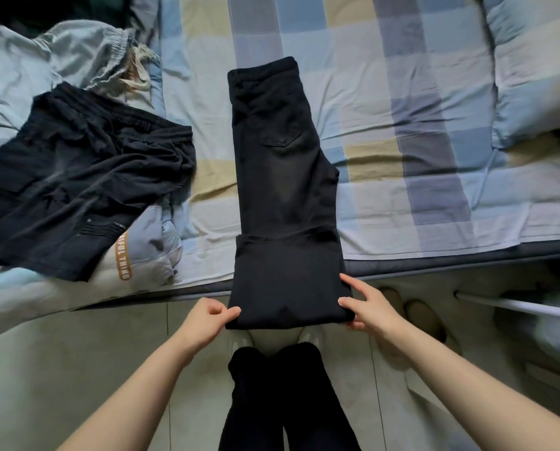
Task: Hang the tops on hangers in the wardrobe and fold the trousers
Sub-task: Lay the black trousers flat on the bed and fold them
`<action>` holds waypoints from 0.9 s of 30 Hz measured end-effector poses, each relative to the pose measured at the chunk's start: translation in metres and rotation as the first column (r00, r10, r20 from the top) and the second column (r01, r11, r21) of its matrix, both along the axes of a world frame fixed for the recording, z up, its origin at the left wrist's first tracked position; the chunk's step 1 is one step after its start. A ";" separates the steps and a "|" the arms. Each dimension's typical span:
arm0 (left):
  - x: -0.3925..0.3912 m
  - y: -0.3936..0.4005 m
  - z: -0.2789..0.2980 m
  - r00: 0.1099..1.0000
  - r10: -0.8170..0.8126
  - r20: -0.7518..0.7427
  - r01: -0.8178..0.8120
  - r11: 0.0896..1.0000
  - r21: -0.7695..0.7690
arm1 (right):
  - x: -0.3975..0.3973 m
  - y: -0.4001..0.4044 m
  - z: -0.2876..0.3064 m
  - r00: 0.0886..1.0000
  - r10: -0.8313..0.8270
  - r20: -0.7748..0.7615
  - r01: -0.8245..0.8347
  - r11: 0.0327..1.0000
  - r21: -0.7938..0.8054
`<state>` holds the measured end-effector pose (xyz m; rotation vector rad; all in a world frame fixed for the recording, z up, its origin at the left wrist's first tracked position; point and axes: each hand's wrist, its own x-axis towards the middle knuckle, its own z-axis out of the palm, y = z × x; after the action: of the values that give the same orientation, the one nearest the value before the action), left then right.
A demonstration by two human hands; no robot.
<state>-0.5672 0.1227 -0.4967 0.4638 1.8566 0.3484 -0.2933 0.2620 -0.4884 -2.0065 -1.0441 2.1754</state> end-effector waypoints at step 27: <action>-0.020 0.254 -0.020 0.314 -0.903 -0.293 0.946 0.271 0.179 | -0.093 0.196 -0.032 0.985 0.015 0.172 -0.012 1.000 -0.019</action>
<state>-0.5870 0.3770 -0.5167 1.7705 1.2992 -0.2374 -0.3859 0.4582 -0.5207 -2.2358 -1.0618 2.0541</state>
